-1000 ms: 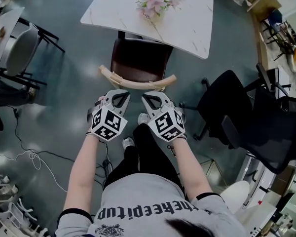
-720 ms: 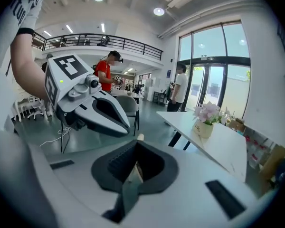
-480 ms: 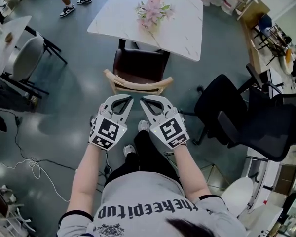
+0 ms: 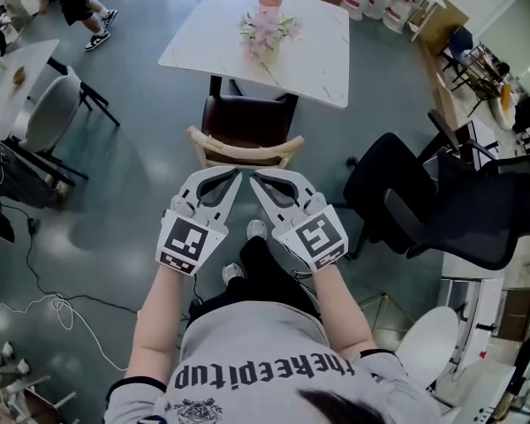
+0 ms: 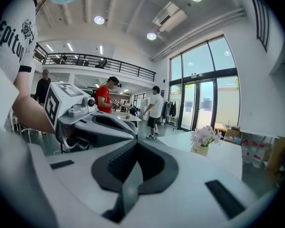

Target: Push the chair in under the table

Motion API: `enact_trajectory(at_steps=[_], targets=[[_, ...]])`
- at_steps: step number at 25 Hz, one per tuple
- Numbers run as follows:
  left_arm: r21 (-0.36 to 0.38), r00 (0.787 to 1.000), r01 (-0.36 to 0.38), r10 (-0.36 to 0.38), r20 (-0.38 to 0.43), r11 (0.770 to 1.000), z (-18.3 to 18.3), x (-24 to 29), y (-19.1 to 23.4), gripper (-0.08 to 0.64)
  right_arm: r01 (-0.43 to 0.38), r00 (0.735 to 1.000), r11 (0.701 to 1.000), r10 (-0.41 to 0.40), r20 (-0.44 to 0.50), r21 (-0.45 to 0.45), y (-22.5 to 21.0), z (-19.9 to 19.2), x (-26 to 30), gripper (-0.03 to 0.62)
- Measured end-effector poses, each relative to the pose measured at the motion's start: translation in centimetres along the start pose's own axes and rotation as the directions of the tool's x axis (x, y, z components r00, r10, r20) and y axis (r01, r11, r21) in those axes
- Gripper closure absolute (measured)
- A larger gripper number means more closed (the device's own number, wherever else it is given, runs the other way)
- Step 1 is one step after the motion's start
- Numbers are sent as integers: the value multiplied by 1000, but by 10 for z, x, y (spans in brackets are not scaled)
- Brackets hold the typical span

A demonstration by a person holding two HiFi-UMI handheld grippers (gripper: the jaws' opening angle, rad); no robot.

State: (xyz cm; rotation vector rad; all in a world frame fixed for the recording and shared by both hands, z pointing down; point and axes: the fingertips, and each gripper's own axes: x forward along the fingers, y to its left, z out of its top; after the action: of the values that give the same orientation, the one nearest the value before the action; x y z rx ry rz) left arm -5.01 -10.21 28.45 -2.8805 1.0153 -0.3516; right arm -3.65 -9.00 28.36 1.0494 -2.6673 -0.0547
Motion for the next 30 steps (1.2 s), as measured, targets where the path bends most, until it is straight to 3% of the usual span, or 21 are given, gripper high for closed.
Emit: enact_trajectory(at_steps=[7,14,30], targets=[[-68,996,0,6,91,998,19,-23,-6,545,-5,998,999,3,63,36,16,18,-13,581],[-77,989,-9,20,148,997,36,-39,-8,545,-23,993,998,15,117,65,27,30,-19,581],[-105,982,8,12,186,994,40,-46,-12,545,-35,988,993,18,153,110,31,37,-24,578]])
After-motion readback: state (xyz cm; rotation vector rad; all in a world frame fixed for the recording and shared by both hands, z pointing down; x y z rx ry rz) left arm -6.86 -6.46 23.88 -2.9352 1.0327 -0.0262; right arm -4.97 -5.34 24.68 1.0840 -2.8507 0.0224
